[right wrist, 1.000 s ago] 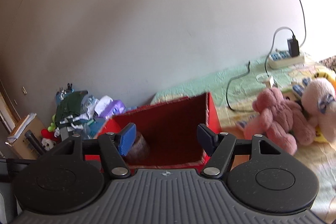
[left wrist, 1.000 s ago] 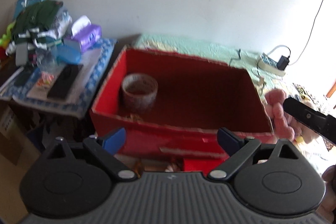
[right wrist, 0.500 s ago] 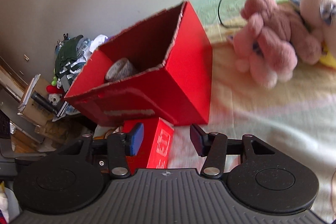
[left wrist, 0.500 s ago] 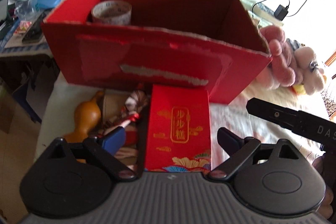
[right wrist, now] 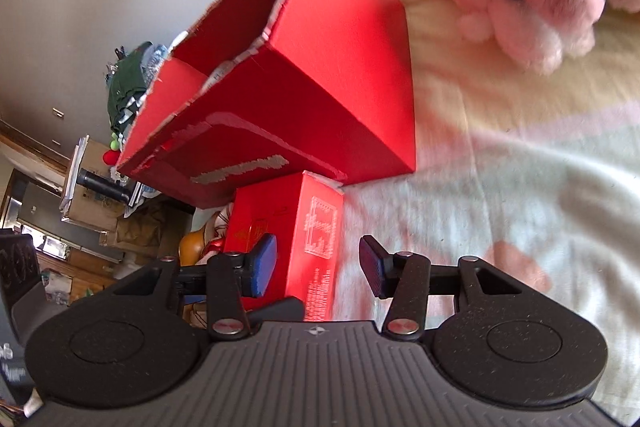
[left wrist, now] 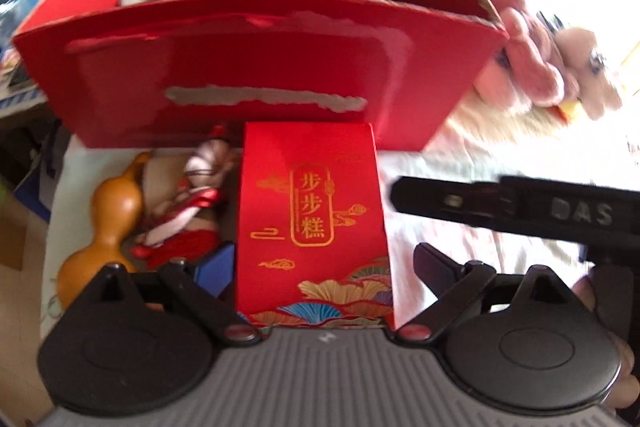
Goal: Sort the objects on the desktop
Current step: 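Move the right gripper toward the red gift box with gold characters, then close the right gripper on the red gift box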
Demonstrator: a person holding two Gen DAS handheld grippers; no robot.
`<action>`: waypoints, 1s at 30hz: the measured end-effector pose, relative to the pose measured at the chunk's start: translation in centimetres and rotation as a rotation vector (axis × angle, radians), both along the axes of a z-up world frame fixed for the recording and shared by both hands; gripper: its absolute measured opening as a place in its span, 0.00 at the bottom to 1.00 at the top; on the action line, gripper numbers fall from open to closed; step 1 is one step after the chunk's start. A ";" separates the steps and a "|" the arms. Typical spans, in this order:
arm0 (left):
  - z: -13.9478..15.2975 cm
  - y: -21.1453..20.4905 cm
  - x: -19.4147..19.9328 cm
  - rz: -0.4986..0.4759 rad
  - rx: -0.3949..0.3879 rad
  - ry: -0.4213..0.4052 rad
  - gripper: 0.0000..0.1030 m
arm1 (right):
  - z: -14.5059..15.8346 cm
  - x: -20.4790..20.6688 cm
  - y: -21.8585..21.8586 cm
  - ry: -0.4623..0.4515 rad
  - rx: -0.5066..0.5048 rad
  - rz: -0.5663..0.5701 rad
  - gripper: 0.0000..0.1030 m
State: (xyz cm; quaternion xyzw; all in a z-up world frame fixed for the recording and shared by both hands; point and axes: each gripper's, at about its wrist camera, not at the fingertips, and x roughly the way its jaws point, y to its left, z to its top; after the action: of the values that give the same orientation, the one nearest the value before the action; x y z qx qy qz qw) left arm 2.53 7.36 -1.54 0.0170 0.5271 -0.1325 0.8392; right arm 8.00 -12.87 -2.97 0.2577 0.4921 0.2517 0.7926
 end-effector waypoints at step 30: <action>0.4 -10.8 -2.1 -0.403 0.012 -0.030 0.86 | 1.1 -2.4 -9.1 0.004 -0.106 -0.142 0.40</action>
State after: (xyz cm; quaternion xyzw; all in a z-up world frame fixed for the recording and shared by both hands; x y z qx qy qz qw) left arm 0.46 -3.41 -1.15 0.1289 0.5011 -0.2943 0.8035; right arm 5.63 -21.96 -1.90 0.2503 0.4865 0.1679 0.8201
